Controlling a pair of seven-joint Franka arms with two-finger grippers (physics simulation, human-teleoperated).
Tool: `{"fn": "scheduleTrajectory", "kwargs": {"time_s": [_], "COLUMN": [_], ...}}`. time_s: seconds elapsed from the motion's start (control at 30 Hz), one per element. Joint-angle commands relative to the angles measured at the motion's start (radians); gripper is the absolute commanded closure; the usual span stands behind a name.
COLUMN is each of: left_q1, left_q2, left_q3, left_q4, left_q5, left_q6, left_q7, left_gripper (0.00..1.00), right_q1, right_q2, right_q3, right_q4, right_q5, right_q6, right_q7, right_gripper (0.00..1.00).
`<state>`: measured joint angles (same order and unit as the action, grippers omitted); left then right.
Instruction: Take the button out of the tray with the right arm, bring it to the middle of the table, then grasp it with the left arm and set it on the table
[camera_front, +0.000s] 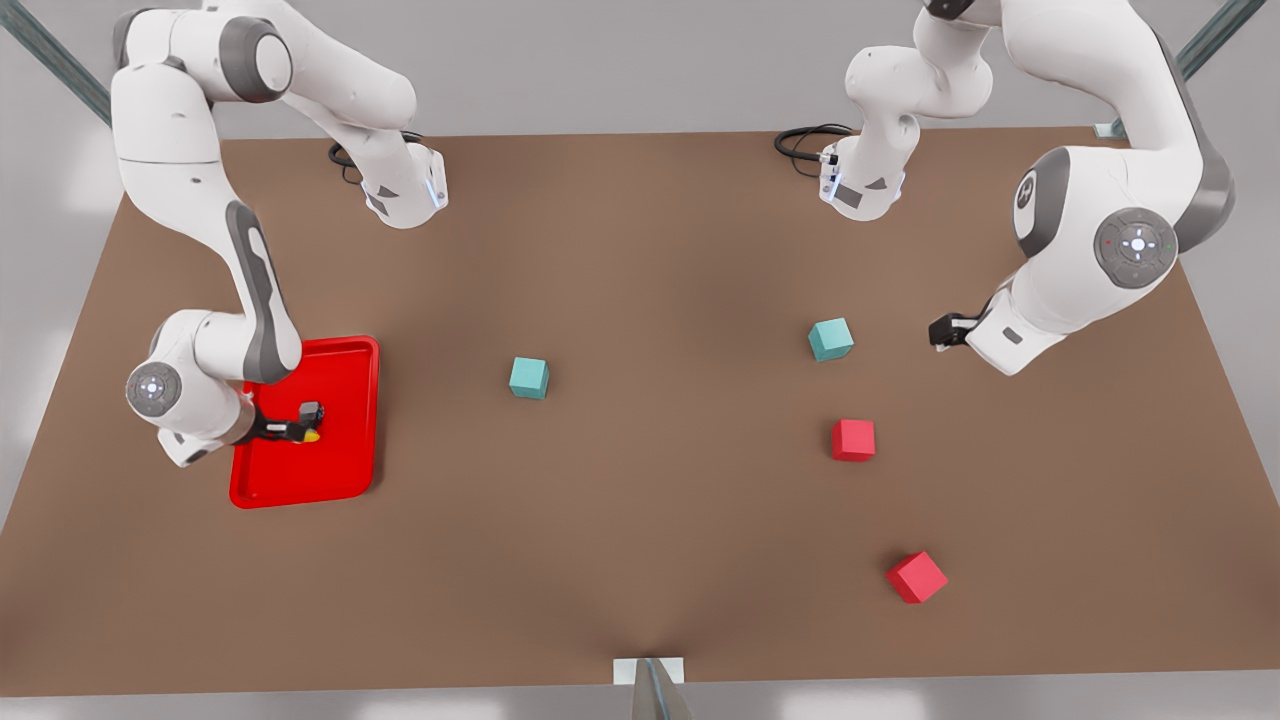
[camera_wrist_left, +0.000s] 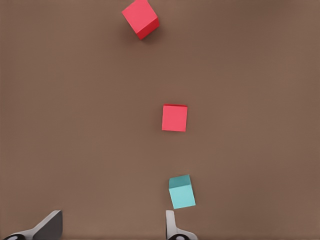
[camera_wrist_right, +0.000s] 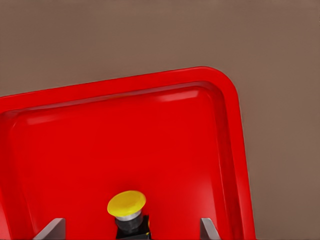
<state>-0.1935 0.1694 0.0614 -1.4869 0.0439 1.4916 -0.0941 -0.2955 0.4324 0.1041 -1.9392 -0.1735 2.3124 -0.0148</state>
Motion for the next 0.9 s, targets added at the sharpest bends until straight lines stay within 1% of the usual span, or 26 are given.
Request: {"fn": "scheduleTrajectory", "kwargs": {"time_s": [0.0, 0.13, 0.17, 0.2, 0.23, 0.27, 0.3, 0.33, 0.63, 0.77, 0.87], "left_q1": [-0.001, -0.003, -0.004, -0.004, -0.003, -0.003, -0.004, -0.004, -0.004, -0.004, -0.004], "left_q2": [0.002, 0.009, 0.009, 0.009, 0.009, 0.01, 0.015, 0.016, 0.029, 0.029, 0.03], "left_q3": [0.0, 0.0, 0.0, 0.0, 0.001, 0.002, 0.0, 0.0, 0.002, 0.0, 0.0], "left_q4": [0.0, 0.0, 0.0, 0.0, 0.0, 0.0, 0.0, 0.0, -0.001, -0.001, -0.001], "left_q5": [0.001, 0.002, 0.002, 0.004, 0.004, 0.004, 0.002, 0.002, 0.002, 0.002, 0.004], "left_q6": [0.002, 0.006, 0.004, 0.004, 0.004, 0.001, -0.004, -0.004, -0.002, -0.004, -0.004], "left_q7": [-0.003, -0.003, -0.003, -0.003, -0.003, -0.004, -0.006, -0.006, -0.006, -0.006, -0.006], "left_gripper": [0.0, 0.0, 0.0, 0.0, 0.0, 0.0, 0.0, 0.0, 0.0, 0.0, 0.0], "right_q1": [-0.01, -0.008, 0.001, 0.004, -0.004, 0.001, 0.003, 0.001, -0.057, -0.073, -0.096], "right_q2": [0.019, 0.029, 0.029, 0.028, 0.025, 0.019, 0.02, 0.02, 0.023, 0.016, -0.017], "right_q3": [0.0, 0.002, 0.017, 0.029, 0.071, 0.074, 0.077, 0.088, 0.088, 0.088, 0.088], "right_q4": [-0.012, -0.044, -0.049, -0.049, -0.049, -0.049, -0.049, -0.049, -0.087, -0.173, -0.221], "right_q5": [-0.008, -0.008, -0.003, -0.003, -0.003, -0.003, -0.003, -0.003, -0.003, -0.004, -0.006], "right_q6": [0.225, 0.262, 0.26, 0.248, 0.194, 0.171, 0.159, 0.147, 0.157, 0.18, 0.18], "right_q7": [-0.272, -0.278, -0.277, -0.28, -0.315, -0.434, -0.49, -0.482, -0.462, -0.461, -0.461], "right_gripper": [0.0, 0.0, 0.0, 0.0, 0.0, 0.0, 0.0, 0.0, 0.0, 0.0, 0.0]}}
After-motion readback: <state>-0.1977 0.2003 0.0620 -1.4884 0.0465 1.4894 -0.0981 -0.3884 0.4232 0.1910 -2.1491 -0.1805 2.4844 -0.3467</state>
